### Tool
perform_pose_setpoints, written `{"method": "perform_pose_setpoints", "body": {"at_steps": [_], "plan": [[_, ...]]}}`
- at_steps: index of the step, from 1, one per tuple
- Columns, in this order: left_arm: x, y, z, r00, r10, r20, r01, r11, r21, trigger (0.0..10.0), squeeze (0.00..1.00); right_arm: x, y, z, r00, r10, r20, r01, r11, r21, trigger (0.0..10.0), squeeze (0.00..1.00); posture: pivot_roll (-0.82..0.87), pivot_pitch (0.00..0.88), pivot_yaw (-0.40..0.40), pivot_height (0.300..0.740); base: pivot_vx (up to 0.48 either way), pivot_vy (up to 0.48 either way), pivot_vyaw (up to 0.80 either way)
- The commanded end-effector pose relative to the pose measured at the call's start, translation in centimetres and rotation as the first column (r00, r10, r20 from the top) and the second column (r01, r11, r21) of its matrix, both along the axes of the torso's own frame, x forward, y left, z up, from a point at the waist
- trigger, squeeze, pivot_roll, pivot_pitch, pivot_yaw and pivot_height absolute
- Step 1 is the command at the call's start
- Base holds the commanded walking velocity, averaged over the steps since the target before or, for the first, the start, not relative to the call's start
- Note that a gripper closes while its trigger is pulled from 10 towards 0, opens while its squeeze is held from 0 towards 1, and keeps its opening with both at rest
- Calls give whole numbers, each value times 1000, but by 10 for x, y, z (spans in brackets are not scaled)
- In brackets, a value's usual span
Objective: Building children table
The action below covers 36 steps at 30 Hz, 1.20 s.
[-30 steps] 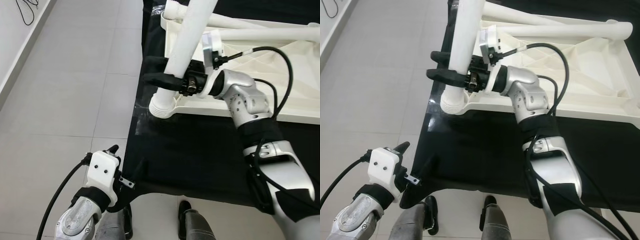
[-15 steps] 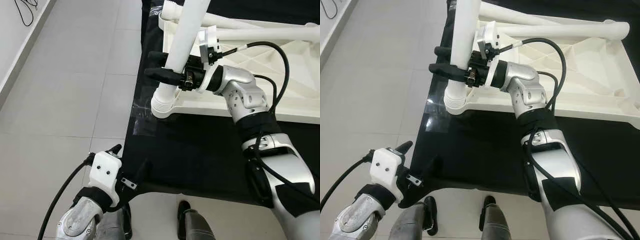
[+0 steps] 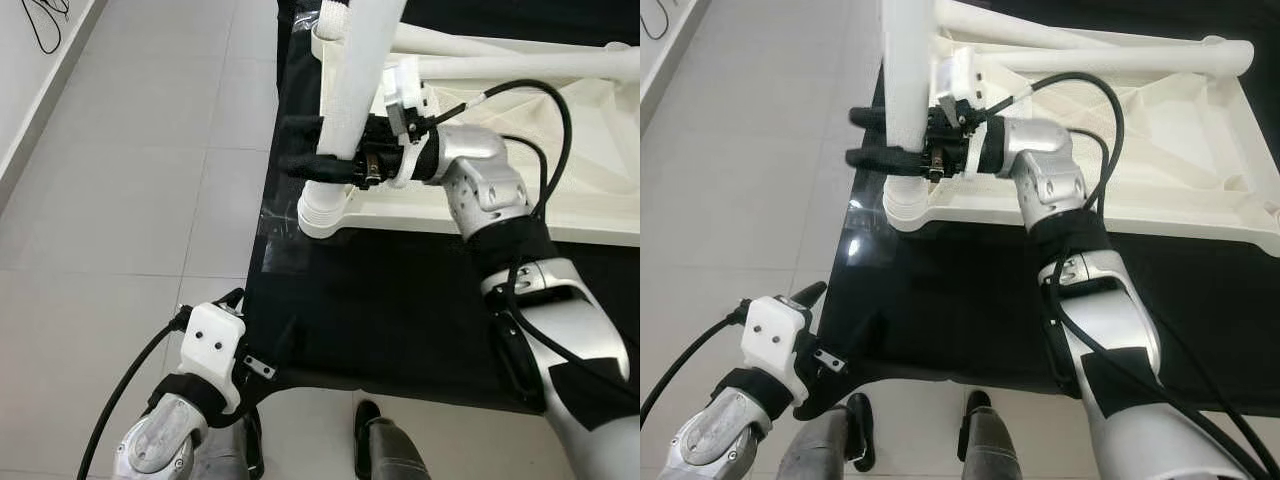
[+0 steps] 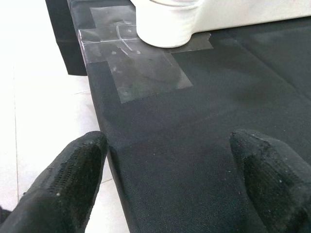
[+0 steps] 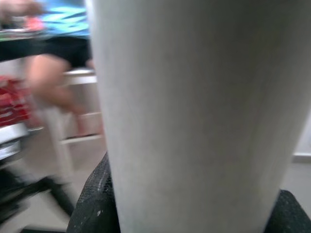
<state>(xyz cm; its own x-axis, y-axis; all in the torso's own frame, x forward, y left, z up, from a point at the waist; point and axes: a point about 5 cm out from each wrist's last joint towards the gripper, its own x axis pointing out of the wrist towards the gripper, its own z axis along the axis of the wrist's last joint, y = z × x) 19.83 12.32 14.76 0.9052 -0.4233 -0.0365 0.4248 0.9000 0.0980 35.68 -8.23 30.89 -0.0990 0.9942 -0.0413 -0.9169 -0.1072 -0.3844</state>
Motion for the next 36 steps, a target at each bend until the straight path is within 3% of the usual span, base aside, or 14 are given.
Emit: {"method": "perform_pose_setpoints", "body": {"at_steps": [1,11,14,16,18,20,36], "plan": [[-3,1,-5,1000,-1,-17,1,1000,18,10000,0,0,3,-26,995,32,-96,-42,994,-103,10000,0,135,353,-59,740,0,0,0],[-6,0,-4,1000,2,-17,-1,1000,19,10000,0,4,9,-27,993,23,-120,-36,994,-106,10000,0,144,364,-64,740,0,0,0],[-8,0,-4,1000,3,-17,-2,1000,17,10000,0,9,10,-14,988,5,-156,-4,1000,9,10000,0,149,371,-67,740,0,0,0],[-8,0,-4,1000,3,-17,-2,1000,17,10000,0,9,10,-14,988,5,-156,-4,1000,9,10000,0,149,371,-67,740,0,0,0],[-11,-1,-3,1000,4,-17,-4,1000,16,10000,0,12,5,2,981,8,-193,15,993,121,10000,0,149,378,-68,740,0,0,0],[-12,-1,-3,1000,4,-18,-3,1000,16,10000,0,13,3,6,980,6,-200,23,989,144,10000,0,149,383,-67,740,0,0,0],[-34,0,2,999,-2,-44,3,1000,18,10000,0,22,-2,1,972,-107,-211,146,973,181,10000,0,186,445,-45,740,0,0,0]]}}
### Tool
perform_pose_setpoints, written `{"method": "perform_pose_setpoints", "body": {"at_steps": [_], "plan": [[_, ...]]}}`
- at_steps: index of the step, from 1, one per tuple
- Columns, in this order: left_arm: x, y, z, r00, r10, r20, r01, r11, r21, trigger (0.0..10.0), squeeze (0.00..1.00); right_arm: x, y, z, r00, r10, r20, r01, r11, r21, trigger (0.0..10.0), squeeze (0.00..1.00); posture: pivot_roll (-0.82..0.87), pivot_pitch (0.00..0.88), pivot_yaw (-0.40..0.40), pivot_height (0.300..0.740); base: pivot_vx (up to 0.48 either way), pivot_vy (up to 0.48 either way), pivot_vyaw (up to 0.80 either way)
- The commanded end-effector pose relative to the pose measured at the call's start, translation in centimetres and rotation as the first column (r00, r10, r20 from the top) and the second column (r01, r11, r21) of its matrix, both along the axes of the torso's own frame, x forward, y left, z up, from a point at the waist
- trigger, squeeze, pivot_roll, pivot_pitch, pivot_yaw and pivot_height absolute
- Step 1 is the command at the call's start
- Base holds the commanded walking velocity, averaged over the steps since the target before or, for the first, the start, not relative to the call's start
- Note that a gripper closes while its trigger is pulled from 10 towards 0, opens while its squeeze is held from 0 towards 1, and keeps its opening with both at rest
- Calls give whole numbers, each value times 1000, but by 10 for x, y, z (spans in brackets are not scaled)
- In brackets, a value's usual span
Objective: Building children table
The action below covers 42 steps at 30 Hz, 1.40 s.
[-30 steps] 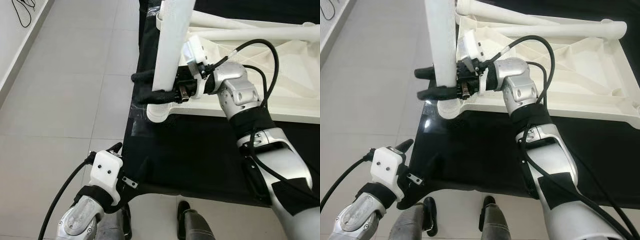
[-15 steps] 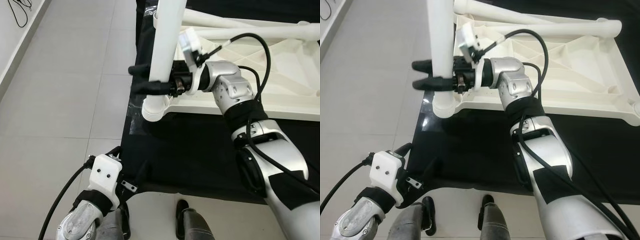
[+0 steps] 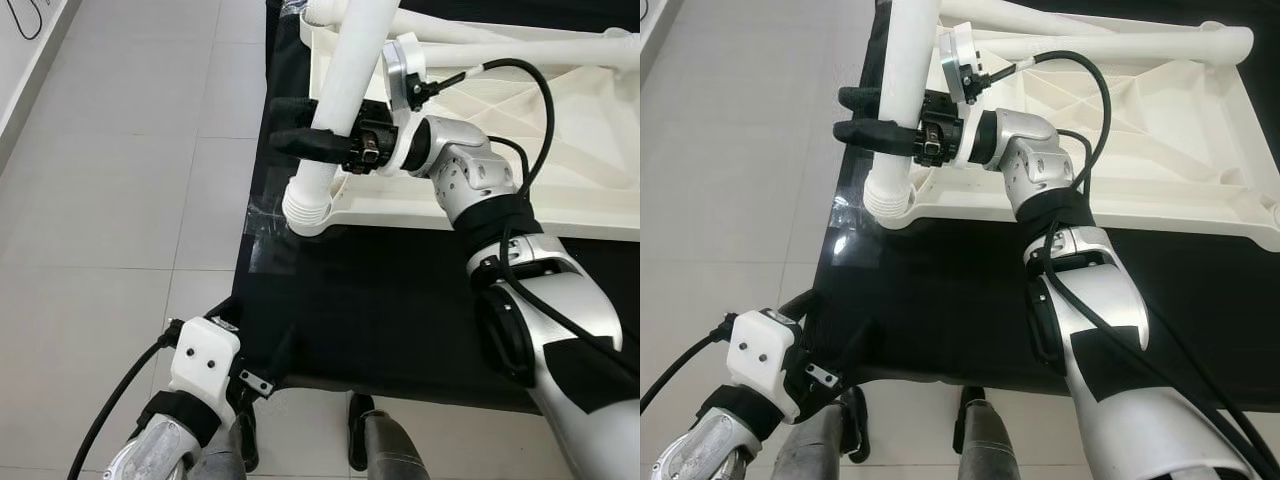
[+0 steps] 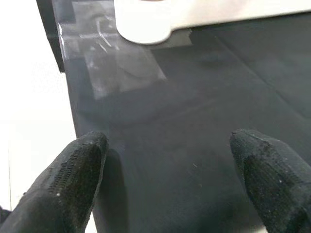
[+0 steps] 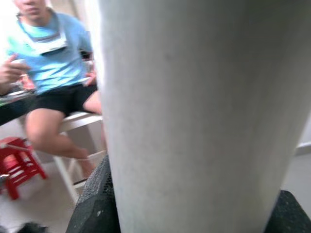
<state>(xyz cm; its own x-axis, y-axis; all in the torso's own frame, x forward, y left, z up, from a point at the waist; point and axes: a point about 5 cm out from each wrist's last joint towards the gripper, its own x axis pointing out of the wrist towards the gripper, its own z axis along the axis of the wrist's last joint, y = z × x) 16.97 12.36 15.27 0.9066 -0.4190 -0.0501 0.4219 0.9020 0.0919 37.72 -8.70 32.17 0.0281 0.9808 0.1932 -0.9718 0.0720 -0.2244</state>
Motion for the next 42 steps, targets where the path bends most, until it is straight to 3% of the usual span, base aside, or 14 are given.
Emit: {"method": "perform_pose_setpoints", "body": {"at_steps": [1,8,15,18,25,29,34,42], "plan": [[-6,0,-3,1000,-7,-31,7,1000,18,10000,0,2,3,-11,999,-8,-32,7,999,-32,10000,0,186,445,-45,740,0,0,0],[-12,2,-2,999,-2,-45,3,1000,25,10000,0,-1,4,-13,1000,24,-13,-25,998,-61,10000,0,192,454,-37,740,0,0,0],[-15,2,-2,999,-1,-54,3,1000,25,10000,0,-12,13,-16,986,127,108,-107,979,-172,10000,0,187,451,-38,740,0,0,0],[-15,2,-3,998,-1,-56,3,1000,25,10000,0,-18,18,-23,971,165,174,-117,959,-260,10000,0,183,448,-39,740,0,0,0],[-13,1,-3,998,-3,-55,4,1000,23,10000,0,-23,21,-27,956,220,193,-151,936,-317,10000,0,179,445,-44,740,0,0,0],[-12,1,-3,999,-1,-52,2,1000,22,10000,0,-26,20,-26,939,261,223,-158,905,-394,10000,0,176,443,-49,740,0,0,0],[-11,1,-2,999,2,-49,-1,1000,21,10000,0,-29,20,-21,928,286,238,-164,889,-427,10000,0,172,442,-54,740,0,0,0],[-9,1,-2,999,3,-46,-2,1000,17,10000,0,-27,20,-14,938,276,211,-174,898,-404,10000,0,166,441,-57,740,0,0,0]]}}
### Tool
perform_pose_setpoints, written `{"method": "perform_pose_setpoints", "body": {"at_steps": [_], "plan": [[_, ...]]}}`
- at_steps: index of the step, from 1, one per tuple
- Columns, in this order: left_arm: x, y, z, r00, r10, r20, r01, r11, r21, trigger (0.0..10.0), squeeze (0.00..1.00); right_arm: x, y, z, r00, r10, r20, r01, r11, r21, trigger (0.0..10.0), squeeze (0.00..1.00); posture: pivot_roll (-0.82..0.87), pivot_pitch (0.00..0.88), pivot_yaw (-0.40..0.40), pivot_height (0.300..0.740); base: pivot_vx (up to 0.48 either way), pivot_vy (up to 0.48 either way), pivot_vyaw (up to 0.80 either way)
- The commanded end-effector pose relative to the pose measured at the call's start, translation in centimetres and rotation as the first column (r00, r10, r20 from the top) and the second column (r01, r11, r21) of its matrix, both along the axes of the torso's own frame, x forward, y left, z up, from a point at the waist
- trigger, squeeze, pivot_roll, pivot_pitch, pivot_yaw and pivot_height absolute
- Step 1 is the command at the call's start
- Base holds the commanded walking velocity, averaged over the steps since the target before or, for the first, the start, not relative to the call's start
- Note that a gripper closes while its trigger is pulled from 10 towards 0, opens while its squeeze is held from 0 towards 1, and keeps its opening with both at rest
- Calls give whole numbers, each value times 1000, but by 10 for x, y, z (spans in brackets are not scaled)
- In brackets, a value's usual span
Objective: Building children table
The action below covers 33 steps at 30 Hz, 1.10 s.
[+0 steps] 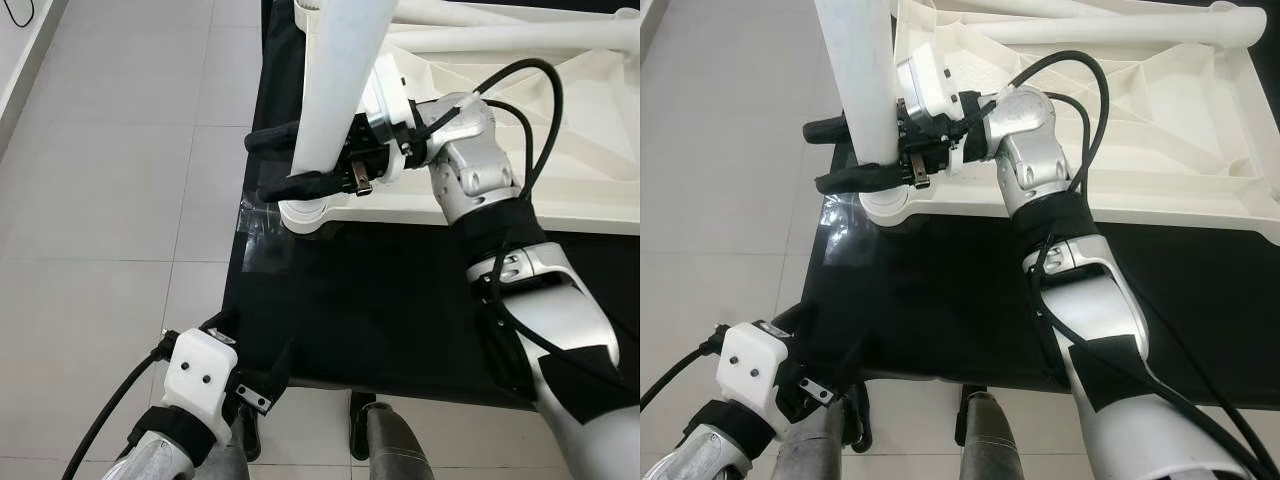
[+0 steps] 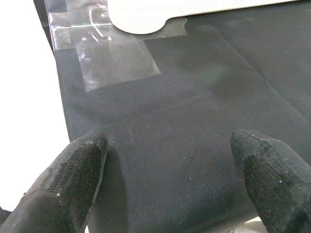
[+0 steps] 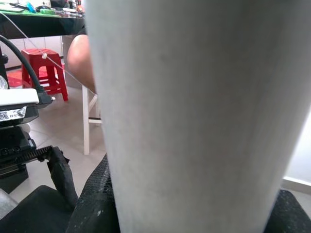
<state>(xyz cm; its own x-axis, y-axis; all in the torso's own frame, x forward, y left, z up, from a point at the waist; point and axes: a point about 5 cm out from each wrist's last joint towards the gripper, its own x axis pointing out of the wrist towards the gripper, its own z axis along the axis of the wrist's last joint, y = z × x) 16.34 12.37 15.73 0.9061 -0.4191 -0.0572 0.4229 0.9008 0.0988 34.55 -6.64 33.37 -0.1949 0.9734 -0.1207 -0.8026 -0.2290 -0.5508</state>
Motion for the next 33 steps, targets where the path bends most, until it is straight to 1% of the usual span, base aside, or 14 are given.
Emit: {"method": "perform_pose_setpoints", "body": {"at_steps": [1,8,15,20,22,24,27,28,33], "plan": [[-2,0,-7,999,4,-43,-4,1000,7,10000,0,5,-1,-25,994,-19,-109,6,992,-123,10000,0,166,440,-57,740,0,0,0],[-1,0,-6,999,5,-39,-5,1000,4,10000,0,6,0,-24,990,-41,-135,22,990,-142,10000,0,160,439,-62,740,0,0,0],[0,-1,-6,999,6,-37,-6,1000,1,10000,0,5,5,-30,987,-49,-155,22,984,-174,10000,0,160,438,-65,740,0,0,0],[0,-1,-6,999,7,-36,-7,1000,-1,10000,0,8,8,-34,981,-87,-173,56,982,-181,10000,0,158,439,-67,740,0,0,0],[1,-1,-6,999,9,-35,-9,1000,-2,10000,0,15,13,-35,964,-169,-203,138,977,-160,10000,0,157,439,-68,740,0,0,0],[0,-2,-6,999,9,-35,-10,1000,-4,10000,0,21,15,-37,940,-244,-241,214,966,-142,10000,0,158,439,-69,740,0,0,0],[0,-2,-6,999,9,-35,-10,1000,-6,10000,0,24,15,-41,912,-302,-279,273,952,-138,10000,0,157,440,-68,740,0,0,0],[0,-2,-6,999,9,-35,-10,1000,-6,10000,0,24,15,-41,912,-302,-279,273,952,-138,10000,0,157,440,-68,740,0,0,0],[0,-2,-6,999,9,-37,-9,1000,-8,10000,0,30,10,-49,859,-380,-342,365,925,-109,10000,0,157,441,-65,740,0,0,0]]}}
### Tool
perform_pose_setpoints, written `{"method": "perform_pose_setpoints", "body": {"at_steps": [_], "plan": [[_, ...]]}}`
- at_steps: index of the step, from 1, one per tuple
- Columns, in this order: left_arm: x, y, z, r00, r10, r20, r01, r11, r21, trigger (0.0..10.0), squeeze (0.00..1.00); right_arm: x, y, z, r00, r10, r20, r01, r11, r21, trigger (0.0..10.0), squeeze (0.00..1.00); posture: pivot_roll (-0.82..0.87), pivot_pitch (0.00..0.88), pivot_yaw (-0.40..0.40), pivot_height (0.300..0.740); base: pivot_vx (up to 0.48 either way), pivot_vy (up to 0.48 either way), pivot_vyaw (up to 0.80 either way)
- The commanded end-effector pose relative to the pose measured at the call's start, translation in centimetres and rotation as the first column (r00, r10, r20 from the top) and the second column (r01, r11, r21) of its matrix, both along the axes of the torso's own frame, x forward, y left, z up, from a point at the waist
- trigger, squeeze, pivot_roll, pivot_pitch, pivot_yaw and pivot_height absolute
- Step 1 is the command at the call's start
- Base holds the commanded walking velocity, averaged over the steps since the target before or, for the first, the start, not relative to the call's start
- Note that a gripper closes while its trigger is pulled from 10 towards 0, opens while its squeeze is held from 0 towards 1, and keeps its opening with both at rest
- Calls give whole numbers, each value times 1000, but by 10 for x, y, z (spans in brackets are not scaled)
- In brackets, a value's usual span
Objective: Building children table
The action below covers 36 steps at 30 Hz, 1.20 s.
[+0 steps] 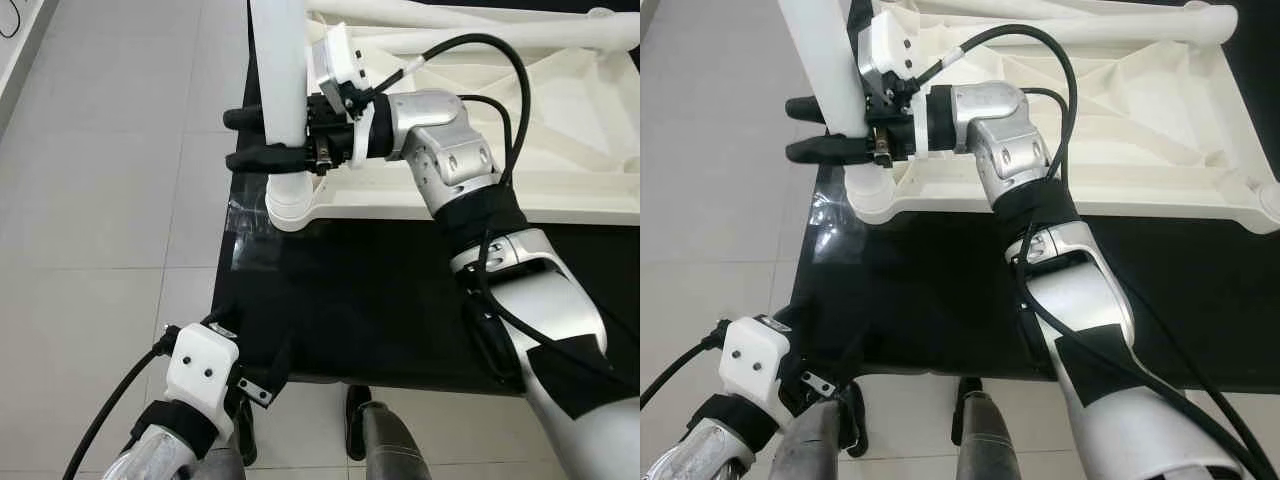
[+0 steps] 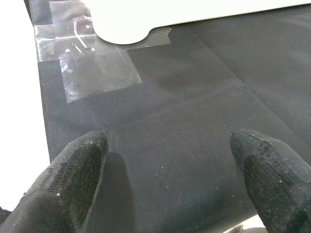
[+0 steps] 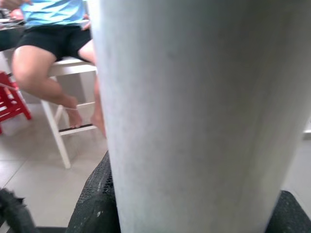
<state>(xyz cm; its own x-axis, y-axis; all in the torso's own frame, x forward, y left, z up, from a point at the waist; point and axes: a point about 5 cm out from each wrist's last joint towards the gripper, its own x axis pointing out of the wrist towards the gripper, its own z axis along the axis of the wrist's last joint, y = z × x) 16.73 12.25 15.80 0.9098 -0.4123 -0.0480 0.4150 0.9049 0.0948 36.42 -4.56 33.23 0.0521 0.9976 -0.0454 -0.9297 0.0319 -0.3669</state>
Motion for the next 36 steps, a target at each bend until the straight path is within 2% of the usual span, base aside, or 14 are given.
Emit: {"method": "perform_pose_setpoints", "body": {"at_steps": [1,8,14,16,17,18,20,21,22,23,26,28,31,36], "plan": [[-4,0,-6,999,1,-44,-1,1000,0,10000,0,12,-12,-49,978,-127,-165,113,989,-92,10000,0,157,441,-65,740,0,0,0],[-4,0,-7,999,1,-46,-1,1000,0,10000,0,14,-17,-54,969,-165,-182,155,986,-65,10000,0,155,441,-60,740,0,0,0],[-4,1,-7,999,-1,-49,1,1000,1,10000,0,17,-30,-71,930,-322,-176,325,946,-11,10000,0,155,440,-59,740,0,0,0],[-4,1,-8,999,-1,-50,1,1000,2,10000,0,15,-33,-82,893,-410,-186,415,910,-15,10000,0,151,440,-68,740,0,0,0],[-4,2,-8,999,-1,-51,1,1000,4,10000,0,13,-34,-98,810,-548,-207,553,832,-42,10000,0,147,438,-76,740,0,0,0],[-5,2,-9,999,-1,-53,1,1000,5,10000,0,0,-31,-118,632,-742,-226,759,651,-12,10000,0,152,433,-82,740,0,0,0],[-5,2,-9,999,-1,-53,1,1000,5,10000,0,0,-31,-118,632,-742,-226,759,651,-12,10000,0,152,433,-82,740,0,0,0],[-5,1,-10,998,-1,-55,1,1000,5,10000,0,-23,-26,-135,531,-806,-261,830,557,-31,10000,0,171,424,-82,740,0,0,0],[-5,1,-10,998,-1,-55,1,1000,5,10000,0,-23,-26,-135,531,-806,-261,830,557,-31,10000,0,171,424,-82,740,0,0,0],[-4,2,-10,998,1,-56,0,1000,8,10000,0,-47,-15,-149,463,-840,-282,867,495,-50,10000,0,166,424,-75,740,0,0,0],[-1,1,-12,998,1,-56,-1,1000,11,10000,0,-58,-4,-154,451,-843,-294,872,487,-58,10000,0,164,402,-65,740,0,0,0],[3,2,-14,999,-1,-53,2,1000,16,10000,0,-49,7,-146,496,-834,-241,855,518,-32,10000,0,155,384,-68,740,0,0,0],[7,3,-15,999,0,-48,0,1000,14,10000,0,-27,-1,-129,492,-848,-199,865,501,4,10000,0,146,361,-82,740,0,0,0],[12,3,-16,999,9,-38,-9,1000,12,10000,0,-20,-9,-123,470,-860,-197,879,477,13,10000,0,141,347,-86,740,0,0,0]]}}
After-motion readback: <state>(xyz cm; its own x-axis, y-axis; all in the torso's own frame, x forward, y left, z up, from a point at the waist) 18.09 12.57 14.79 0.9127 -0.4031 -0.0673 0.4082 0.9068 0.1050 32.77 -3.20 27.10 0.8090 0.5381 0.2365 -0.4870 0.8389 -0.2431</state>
